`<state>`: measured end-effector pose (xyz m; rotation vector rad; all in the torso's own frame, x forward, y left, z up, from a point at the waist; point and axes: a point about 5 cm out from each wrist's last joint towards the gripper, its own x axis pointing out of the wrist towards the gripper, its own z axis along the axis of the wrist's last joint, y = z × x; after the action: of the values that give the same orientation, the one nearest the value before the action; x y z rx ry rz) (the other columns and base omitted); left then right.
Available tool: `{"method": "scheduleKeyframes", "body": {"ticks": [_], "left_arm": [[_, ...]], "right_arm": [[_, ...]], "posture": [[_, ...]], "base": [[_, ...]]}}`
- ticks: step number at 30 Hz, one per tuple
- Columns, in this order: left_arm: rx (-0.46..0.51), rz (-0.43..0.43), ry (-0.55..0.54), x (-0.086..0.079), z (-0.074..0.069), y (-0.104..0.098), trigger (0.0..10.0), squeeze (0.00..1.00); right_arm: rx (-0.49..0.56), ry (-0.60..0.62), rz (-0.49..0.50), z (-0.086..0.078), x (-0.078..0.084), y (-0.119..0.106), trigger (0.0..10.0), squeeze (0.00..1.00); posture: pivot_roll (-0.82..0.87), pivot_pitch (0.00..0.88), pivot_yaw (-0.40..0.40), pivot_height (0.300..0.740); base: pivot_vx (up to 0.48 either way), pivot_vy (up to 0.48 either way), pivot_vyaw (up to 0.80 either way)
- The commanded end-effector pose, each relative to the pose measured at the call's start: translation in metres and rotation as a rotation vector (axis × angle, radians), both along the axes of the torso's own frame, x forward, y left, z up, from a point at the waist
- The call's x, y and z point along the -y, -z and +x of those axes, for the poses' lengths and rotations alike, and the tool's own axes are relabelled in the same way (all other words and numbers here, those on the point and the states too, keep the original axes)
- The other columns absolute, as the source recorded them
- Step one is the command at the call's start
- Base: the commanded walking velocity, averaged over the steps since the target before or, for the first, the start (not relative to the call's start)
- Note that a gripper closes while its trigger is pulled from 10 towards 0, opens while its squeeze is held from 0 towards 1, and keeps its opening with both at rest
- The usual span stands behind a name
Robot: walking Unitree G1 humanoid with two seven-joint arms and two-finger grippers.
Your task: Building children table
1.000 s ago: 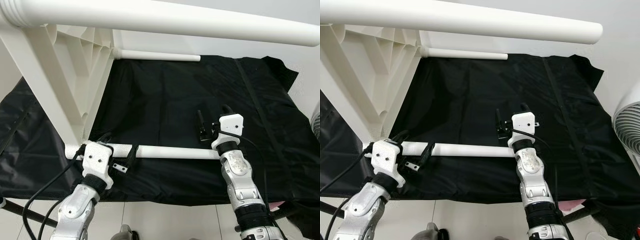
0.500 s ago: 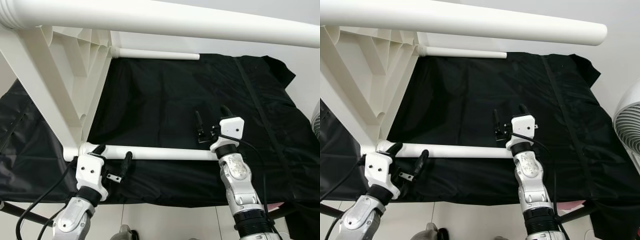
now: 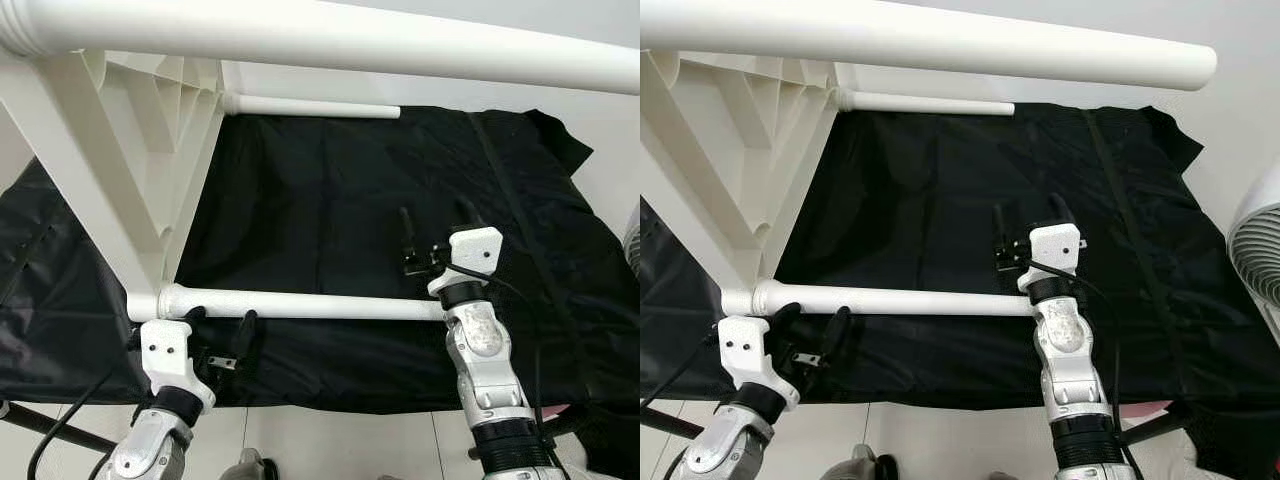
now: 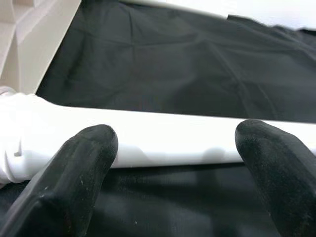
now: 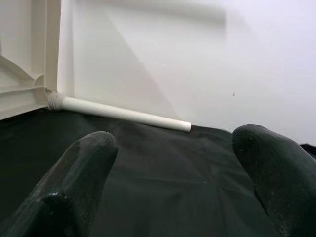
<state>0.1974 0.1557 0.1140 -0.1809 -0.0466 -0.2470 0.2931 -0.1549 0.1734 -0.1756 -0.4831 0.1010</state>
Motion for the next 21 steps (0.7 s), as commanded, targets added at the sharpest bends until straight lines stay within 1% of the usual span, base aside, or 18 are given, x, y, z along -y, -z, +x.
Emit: {"method": "scheduleKeyframes", "body": {"ticks": [1,3,5,8,10,12,14,16,19,21], "left_arm": [[-0.044,-0.028,-0.044,-0.004,-0.002,0.004,10.0,0.00],[-0.076,-0.067,-0.048,-0.004,-0.004,0.006,10.0,0.00],[-0.086,-0.075,-0.048,-0.004,-0.004,0.007,10.0,0.00],[-0.102,-0.095,-0.048,-0.004,-0.004,0.008,10.0,0.00],[-0.143,-0.137,-0.051,-0.003,-0.005,0.012,10.0,0.00],[-0.169,-0.146,-0.058,-0.004,-0.005,0.015,10.0,0.00],[-0.173,-0.145,-0.062,-0.005,-0.005,0.016,10.0,0.00],[-0.181,-0.164,-0.080,-0.006,0.000,0.016,10.0,0.00],[-0.185,-0.176,-0.087,-0.007,0.002,0.016,10.0,0.00],[-0.188,-0.204,-0.091,-0.007,0.006,0.014,10.0,0.00]], "right_arm": [[0.028,-0.013,-0.013,-0.003,-0.003,-0.004,10.0,0.00],[0.075,-0.010,-0.037,-0.007,-0.004,-0.012,10.0,0.00],[0.094,-0.009,-0.055,-0.008,-0.006,-0.015,10.0,0.00],[0.106,-0.005,-0.064,-0.009,-0.006,-0.016,10.0,0.00],[0.120,0.005,-0.072,-0.012,-0.007,-0.018,10.0,0.00],[0.129,0.011,-0.081,-0.014,-0.008,-0.018,10.0,0.00],[0.133,0.011,-0.086,-0.015,-0.008,-0.019,10.0,0.00],[0.148,0.023,-0.091,-0.017,-0.009,-0.021,10.0,0.00],[0.157,0.033,-0.096,-0.018,-0.009,-0.022,10.0,0.00],[0.181,0.044,-0.118,-0.020,-0.010,-0.025,10.0,0.00]], "posture": [[0.01,0.101,0.041,0.740],[0.01,0.104,0.041,0.740],[0.01,0.106,0.042,0.740],[0.01,0.106,0.042,0.740],[0.01,0.113,0.045,0.740],[0.01,0.113,0.047,0.740],[0.01,0.115,0.047,0.740],[0.01,0.117,0.046,0.740],[0.01,0.117,0.047,0.740],[0.01,0.118,0.046,0.740]], "base": [[0.000,0.000,0.00],[0.000,0.000,0.00],[0.000,0.000,0.00],[0.000,0.000,0.00],[0.000,0.000,0.00],[0.000,0.000,0.00],[0.000,0.000,0.00],[0.000,0.000,0.00],[0.000,0.000,0.00],[0.000,0.000,0.00]]}}
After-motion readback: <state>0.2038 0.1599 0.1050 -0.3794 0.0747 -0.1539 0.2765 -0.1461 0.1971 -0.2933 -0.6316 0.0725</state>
